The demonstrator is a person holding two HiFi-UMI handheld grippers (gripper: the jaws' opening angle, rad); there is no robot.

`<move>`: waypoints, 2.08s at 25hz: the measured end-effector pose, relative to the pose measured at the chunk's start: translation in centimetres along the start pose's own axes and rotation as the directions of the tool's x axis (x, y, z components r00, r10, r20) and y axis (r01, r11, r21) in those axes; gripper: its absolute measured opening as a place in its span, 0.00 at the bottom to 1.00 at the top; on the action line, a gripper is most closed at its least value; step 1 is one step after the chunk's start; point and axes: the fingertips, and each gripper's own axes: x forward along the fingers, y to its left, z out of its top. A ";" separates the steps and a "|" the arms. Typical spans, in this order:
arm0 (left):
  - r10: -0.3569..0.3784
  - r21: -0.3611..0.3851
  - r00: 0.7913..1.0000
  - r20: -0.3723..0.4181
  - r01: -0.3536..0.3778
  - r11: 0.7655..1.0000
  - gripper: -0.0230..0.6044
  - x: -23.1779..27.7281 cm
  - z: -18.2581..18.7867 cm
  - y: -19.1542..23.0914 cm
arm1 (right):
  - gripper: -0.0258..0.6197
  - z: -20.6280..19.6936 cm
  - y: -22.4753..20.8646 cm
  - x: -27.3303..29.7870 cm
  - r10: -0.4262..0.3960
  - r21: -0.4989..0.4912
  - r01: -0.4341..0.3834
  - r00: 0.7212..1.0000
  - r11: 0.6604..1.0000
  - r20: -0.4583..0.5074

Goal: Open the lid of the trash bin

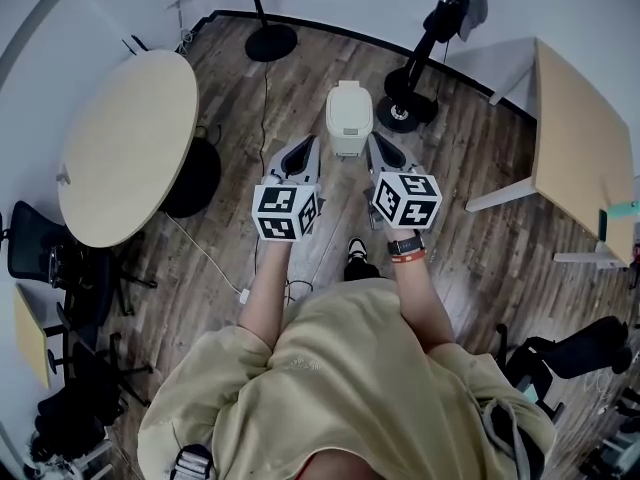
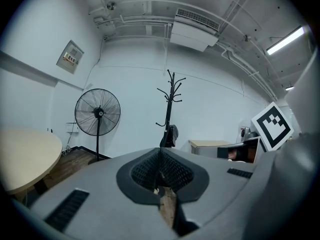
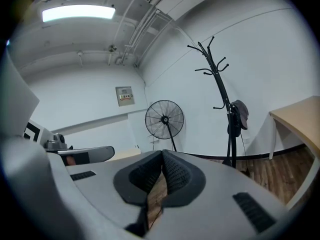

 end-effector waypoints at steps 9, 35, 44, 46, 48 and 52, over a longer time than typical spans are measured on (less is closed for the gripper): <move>0.007 -0.007 0.999 -0.047 -0.007 1.000 0.08 7.6 -1.9 -1.8 | 0.06 -0.4 -6.9 3.0 0.012 0.030 -0.010 0.999 1.000 -0.050; 0.014 -0.034 0.988 -0.156 -0.020 0.999 0.07 21.0 -12.1 1.5 | 0.06 -10.5 -16.9 12.1 0.060 0.124 -0.030 0.967 0.992 -0.246; -0.049 -0.089 0.983 -0.177 0.034 0.995 0.07 25.0 -15.4 5.4 | 0.06 -13.9 -17.6 18.7 0.102 0.171 -0.049 0.943 0.984 -0.315; -0.055 -0.077 0.981 -0.186 0.041 0.996 0.07 26.0 -16.1 6.3 | 0.06 -14.7 -18.0 20.2 0.100 0.160 -0.048 0.937 0.986 -0.334; -0.060 -0.059 0.978 -0.200 0.050 0.997 0.07 26.8 -16.9 7.2 | 0.06 -15.5 -18.2 21.6 0.097 0.155 -0.045 0.933 0.987 -0.347; -0.076 -0.065 0.971 -0.226 0.063 0.996 0.07 28.2 -18.8 8.9 | 0.06 -17.3 -18.7 23.8 0.089 0.153 -0.034 0.924 0.988 -0.373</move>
